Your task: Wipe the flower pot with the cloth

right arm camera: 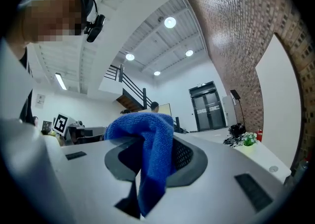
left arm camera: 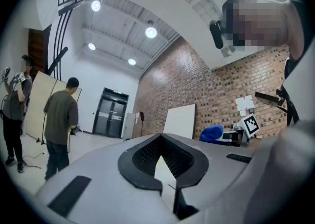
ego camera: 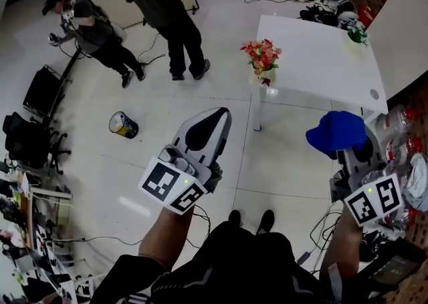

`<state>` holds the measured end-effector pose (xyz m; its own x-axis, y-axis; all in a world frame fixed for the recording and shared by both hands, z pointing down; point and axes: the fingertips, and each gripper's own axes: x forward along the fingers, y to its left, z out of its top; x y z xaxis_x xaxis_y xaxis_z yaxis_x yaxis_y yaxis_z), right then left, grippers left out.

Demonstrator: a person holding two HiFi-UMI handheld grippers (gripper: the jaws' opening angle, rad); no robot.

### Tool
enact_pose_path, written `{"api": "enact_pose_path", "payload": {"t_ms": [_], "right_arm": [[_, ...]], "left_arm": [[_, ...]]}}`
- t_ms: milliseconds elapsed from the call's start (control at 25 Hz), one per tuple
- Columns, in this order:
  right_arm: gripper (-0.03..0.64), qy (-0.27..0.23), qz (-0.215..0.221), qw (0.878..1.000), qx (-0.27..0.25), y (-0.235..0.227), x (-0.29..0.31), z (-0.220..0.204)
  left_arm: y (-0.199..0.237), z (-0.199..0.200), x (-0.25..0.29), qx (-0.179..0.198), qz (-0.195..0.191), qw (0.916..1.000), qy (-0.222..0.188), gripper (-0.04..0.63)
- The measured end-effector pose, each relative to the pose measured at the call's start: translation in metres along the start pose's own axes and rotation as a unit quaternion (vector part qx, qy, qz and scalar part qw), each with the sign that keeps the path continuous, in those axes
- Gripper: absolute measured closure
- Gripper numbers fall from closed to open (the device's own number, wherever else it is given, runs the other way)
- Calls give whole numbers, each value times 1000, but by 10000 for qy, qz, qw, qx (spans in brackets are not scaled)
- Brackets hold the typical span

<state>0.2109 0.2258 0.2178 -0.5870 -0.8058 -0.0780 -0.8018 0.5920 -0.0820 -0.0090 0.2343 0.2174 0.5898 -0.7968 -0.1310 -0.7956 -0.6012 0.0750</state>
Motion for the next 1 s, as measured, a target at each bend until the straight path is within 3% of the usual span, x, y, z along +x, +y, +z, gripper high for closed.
{"api": "enact_pose_path", "payload": {"t_ms": [200, 480, 640, 1000], "right_arm": [[526, -20, 189, 9998, -53, 55, -19, -3], [526, 32, -34, 10000, 87, 128, -50, -11], [527, 134, -261, 9996, 23, 139, -73, -14], [528, 118, -158, 9993, -312, 146, -103, 5]], "left_arm": [[-18, 1, -48, -19, -26, 10000, 54, 591], [-27, 5, -105, 150, -110, 9994, 307, 591], [-35, 7, -126, 63, -112, 9996, 242, 591], [-65, 32, -137, 464, 22, 9986, 235, 591]]}}
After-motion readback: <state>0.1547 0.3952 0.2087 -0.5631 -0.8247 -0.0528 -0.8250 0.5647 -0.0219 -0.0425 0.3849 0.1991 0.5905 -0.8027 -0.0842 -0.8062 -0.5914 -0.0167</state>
